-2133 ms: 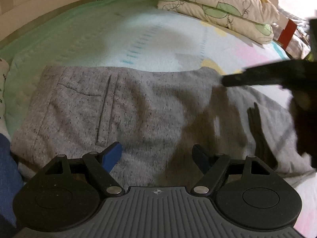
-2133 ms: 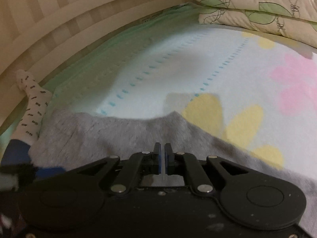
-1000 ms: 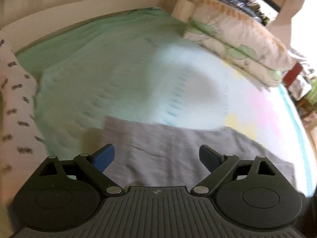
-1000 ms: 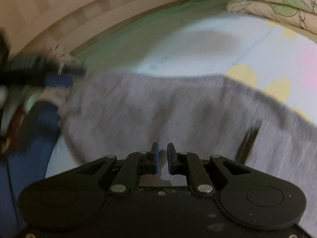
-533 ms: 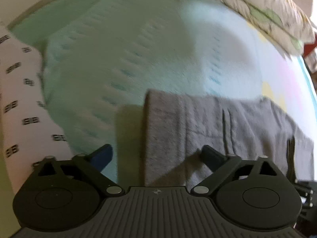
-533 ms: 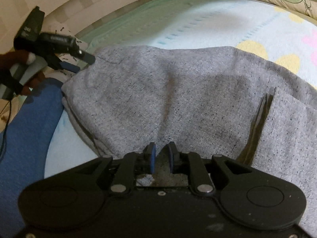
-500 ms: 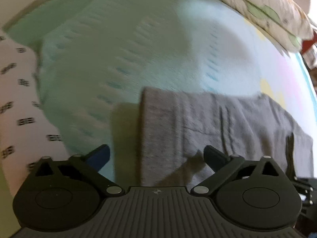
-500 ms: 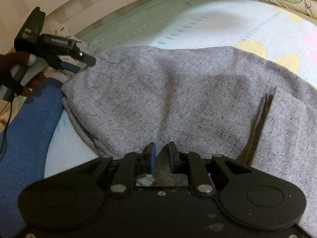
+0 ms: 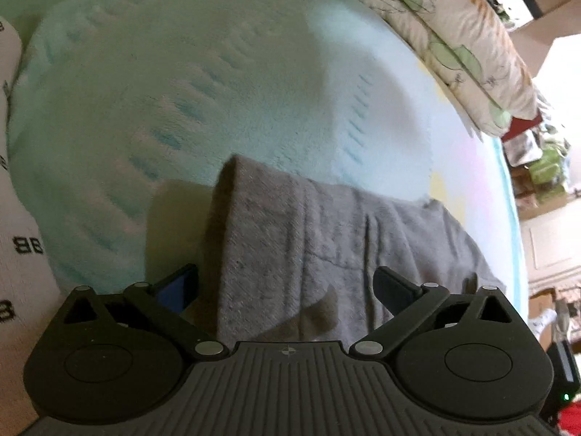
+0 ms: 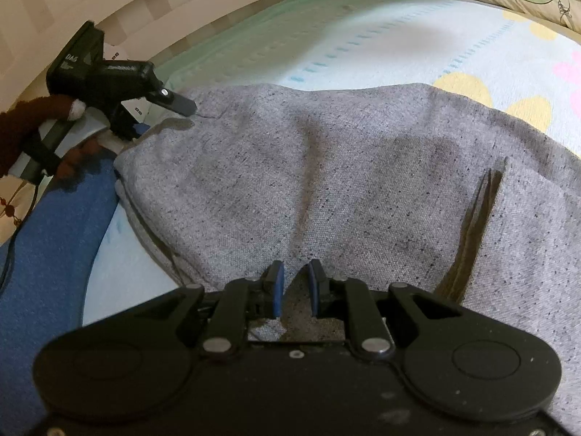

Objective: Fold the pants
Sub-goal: 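Grasp the end of the folded grey sweatpants with the left gripper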

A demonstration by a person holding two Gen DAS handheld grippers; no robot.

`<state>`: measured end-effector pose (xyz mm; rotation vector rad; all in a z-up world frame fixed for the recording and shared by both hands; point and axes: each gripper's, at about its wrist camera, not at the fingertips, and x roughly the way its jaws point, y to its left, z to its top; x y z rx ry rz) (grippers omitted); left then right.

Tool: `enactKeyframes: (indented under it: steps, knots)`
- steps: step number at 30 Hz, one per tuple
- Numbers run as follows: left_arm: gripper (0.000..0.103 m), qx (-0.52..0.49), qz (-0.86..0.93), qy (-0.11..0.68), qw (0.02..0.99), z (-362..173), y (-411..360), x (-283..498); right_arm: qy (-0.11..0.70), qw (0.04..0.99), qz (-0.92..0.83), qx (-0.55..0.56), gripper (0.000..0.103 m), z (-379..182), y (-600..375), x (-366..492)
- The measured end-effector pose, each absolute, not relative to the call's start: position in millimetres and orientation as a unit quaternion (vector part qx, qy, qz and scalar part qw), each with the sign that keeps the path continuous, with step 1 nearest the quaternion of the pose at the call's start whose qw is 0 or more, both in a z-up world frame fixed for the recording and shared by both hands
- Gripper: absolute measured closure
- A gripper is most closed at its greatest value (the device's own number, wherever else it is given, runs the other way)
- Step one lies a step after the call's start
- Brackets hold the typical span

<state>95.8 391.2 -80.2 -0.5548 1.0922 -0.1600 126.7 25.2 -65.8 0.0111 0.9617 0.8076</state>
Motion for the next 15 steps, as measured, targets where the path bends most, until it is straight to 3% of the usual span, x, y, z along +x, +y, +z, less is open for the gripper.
enactKeyframes:
  steps: [12,13,15]
  knots:
    - [0.001,-0.294,-0.091,0.516,0.799,-87.3,349.6,96.0,0.449,0.810,0.378,0.004,0.084,-64.7,25.6,127.6]
    - [0.003,-0.293,-0.083,0.513,0.802,-85.4,347.7,95.6,0.448,0.810,0.378,0.006,0.083,-64.7,25.2,127.5]
    - [0.016,-0.269,-0.061,0.511,0.814,-81.8,341.2,91.7,0.447,0.811,0.378,0.007,0.083,-65.1,23.9,126.1]
